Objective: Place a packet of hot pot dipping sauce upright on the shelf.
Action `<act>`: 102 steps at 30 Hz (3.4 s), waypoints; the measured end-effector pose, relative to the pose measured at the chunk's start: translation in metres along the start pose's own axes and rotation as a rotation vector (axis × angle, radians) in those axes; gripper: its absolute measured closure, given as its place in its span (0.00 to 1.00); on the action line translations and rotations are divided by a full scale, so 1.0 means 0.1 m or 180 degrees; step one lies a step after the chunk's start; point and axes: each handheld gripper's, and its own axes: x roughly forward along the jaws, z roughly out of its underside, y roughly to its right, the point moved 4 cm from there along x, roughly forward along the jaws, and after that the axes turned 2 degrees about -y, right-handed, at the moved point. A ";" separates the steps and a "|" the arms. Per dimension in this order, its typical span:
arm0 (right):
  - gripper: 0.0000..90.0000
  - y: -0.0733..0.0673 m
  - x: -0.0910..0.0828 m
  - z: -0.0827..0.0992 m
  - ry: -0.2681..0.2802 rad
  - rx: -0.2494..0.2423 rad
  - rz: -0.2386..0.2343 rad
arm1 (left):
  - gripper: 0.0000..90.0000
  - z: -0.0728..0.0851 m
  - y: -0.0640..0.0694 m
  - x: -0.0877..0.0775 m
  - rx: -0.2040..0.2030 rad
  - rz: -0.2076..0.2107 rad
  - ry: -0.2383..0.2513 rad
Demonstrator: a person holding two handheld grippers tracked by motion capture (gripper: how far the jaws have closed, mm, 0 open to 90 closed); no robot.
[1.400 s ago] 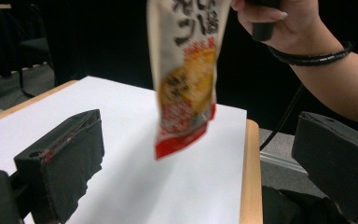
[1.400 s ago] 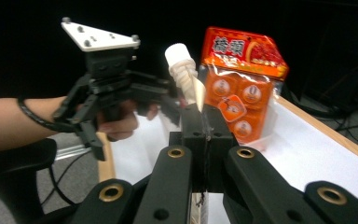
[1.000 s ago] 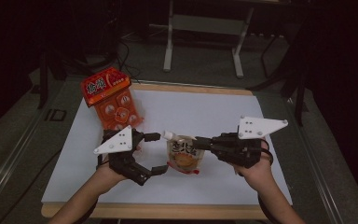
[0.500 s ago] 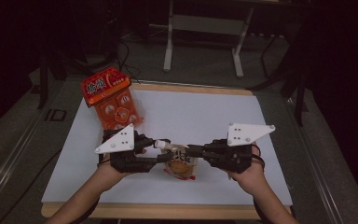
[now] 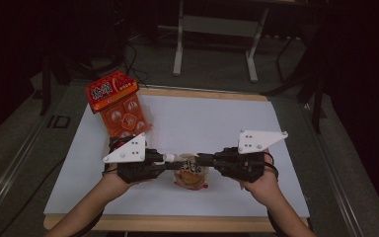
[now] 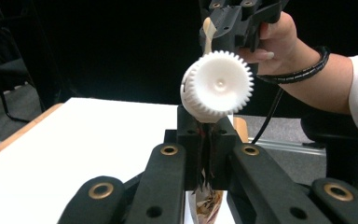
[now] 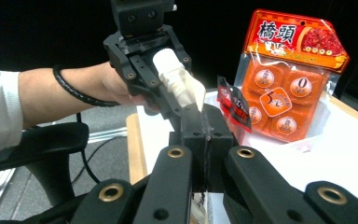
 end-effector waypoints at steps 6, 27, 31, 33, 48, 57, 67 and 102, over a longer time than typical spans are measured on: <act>1.00 0.01 0.01 0.01 0.0044 0.0045 -0.0033 | 0.99 -0.01 -0.01 -0.02 0.0017 0.0036 -0.0011; 0.22 0.12 -0.07 0.05 0.0413 0.0140 -0.0001 | 1.00 -0.03 -0.14 -0.46 0.0151 -0.0249 0.0021; 0.15 0.15 -0.08 0.09 0.0519 0.0131 0.0005 | 1.00 0.00 -0.21 -0.59 0.0157 -0.0345 0.0009; 0.15 0.17 -0.08 0.11 0.0531 0.0176 0.0032 | 1.00 0.02 -0.25 -0.65 0.0146 -0.0379 -0.0008; 0.16 0.23 -0.08 0.26 0.0512 0.0285 0.0040 | 1.00 0.35 -0.62 -1.00 0.0043 -0.0673 -0.0124; 0.17 0.25 -0.07 0.31 0.0497 0.0318 0.0023 | 1.00 0.60 -0.82 -1.16 -0.0092 -0.0803 -0.0229; 0.17 0.26 -0.04 0.35 0.0473 0.0340 0.0028 | 1.00 0.82 -0.88 -1.26 -0.0109 -0.0738 -0.0340; 0.17 0.30 -0.02 0.50 0.0379 0.0474 0.0012 | 0.99 1.49 -0.86 -1.23 -0.0056 -0.0547 -0.0302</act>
